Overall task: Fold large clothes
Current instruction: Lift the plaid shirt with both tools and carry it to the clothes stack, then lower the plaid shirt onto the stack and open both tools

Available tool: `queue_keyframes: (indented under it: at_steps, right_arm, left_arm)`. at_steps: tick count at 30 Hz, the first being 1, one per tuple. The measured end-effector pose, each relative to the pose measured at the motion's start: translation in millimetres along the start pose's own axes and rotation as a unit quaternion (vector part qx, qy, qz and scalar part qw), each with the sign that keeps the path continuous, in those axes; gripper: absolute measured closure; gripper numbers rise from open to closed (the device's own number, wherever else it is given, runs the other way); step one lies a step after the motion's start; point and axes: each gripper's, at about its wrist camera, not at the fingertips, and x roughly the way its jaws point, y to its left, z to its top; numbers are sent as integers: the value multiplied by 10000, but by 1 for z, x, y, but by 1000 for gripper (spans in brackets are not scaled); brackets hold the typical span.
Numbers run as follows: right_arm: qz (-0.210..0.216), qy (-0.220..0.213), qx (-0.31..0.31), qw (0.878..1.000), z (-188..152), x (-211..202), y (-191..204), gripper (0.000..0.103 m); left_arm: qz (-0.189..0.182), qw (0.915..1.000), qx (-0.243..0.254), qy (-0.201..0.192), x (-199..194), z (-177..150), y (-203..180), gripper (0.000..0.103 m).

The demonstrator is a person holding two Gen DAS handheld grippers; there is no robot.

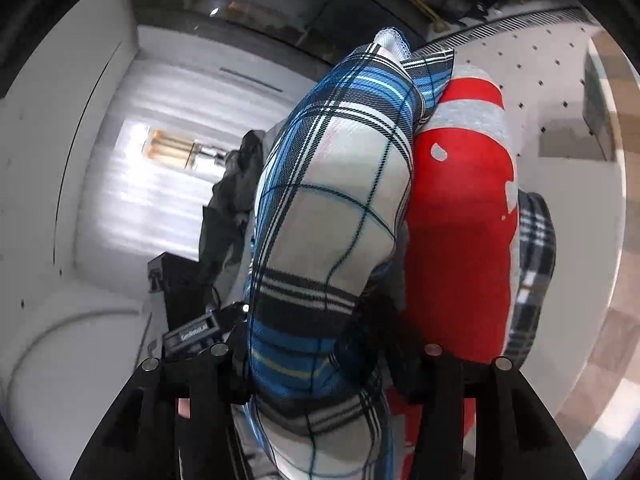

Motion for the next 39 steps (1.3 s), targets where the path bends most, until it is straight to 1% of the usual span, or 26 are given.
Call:
queue_keyframes:
  at_steps: [2,4,6,8,10,12,14,15,16,18,20,21,22,23,25,26,27,28,30,32,35,37,39]
  right_arm:
    - [-247,-33,-219,9994,-3,-4,6,49]
    - [-577,-60,-404,9975,-8,-8,14,42]
    - [-1229,-100,-726,9897,-12,-11,24,18]
    - [-1547,-135,-1096,9818,-20,-10,37,16]
    - [-1763,-201,-1378,9744,-23,-18,47,16]
    - [-1956,-348,-1508,9684,-20,-27,58,16]
    - [-2086,-525,-1717,9614,-14,-36,70,16]
    - [-2127,-616,-1834,9578,-15,-38,79,16]
    - [-2114,-733,-2026,9534,-7,-40,91,16]
    - [-1982,-846,-2334,9482,6,-38,112,15]
    - [-1636,-673,-2467,9528,21,-27,128,10]
    - [-1502,-527,-2444,9565,27,-23,128,10]
    - [-1326,-203,-2365,9623,37,-7,131,10]
    - [-1295,-26,-2302,9645,40,4,133,10]
    - [-1447,606,-2118,9646,50,41,128,10]
    - [-1601,889,-1983,9629,53,58,123,9]
    - [-1846,1129,-1868,9583,56,75,113,9]
    - [-2074,1210,-1768,9545,59,88,106,9]
    - [-2164,1171,-1673,9547,64,96,100,8]
    - [-2315,1242,-1562,9522,69,102,97,8]
    - [-2578,1399,-1756,9398,64,112,94,7]
    - [-2572,1318,-1927,9377,59,112,98,4]
    - [-2454,1259,-2036,9394,58,106,108,5]
  left_arm:
    - [-118,9999,-118,-10,-1,4,17,36]
    - [-152,9993,-354,-13,0,4,23,35]
    - [-42,9990,-438,-55,-2,0,30,35]
    - [248,9982,-506,-187,-14,1,29,35]
    - [138,9977,-567,-339,-34,4,24,35]
    - [-98,9981,-321,-511,-57,4,3,35]
    - [-209,9963,214,-810,-84,-5,-31,35]
    - [-293,9945,389,-922,-87,-7,-45,35]
    - [-428,9919,622,-1018,-91,-13,-62,35]
    - [-573,9877,1081,-978,-81,-27,-87,35]
    - [-559,9860,1297,-885,-61,-37,-96,35]
    - [-526,9862,1361,-778,-45,-46,-97,35]
    - [-541,9867,1369,-690,-35,-49,-93,35]
    - [-525,9876,1341,-621,-24,-54,-89,35]
    - [-596,9902,1129,-559,-1,-58,-73,35]
    - [-626,9907,1055,-584,8,-61,-65,35]
    - [-661,9906,1027,-622,10,-61,-61,35]
    - [-766,9896,994,-705,13,-62,-55,35]
    - [-936,9875,946,-850,15,-59,-48,35]
    - [-1061,9861,912,-894,16,-59,-41,35]
    - [-1096,9849,1008,-880,25,-57,-37,35]
    - [-1076,9850,1016,-882,22,-56,-38,35]
    - [-1015,9872,941,-790,14,-56,-39,35]
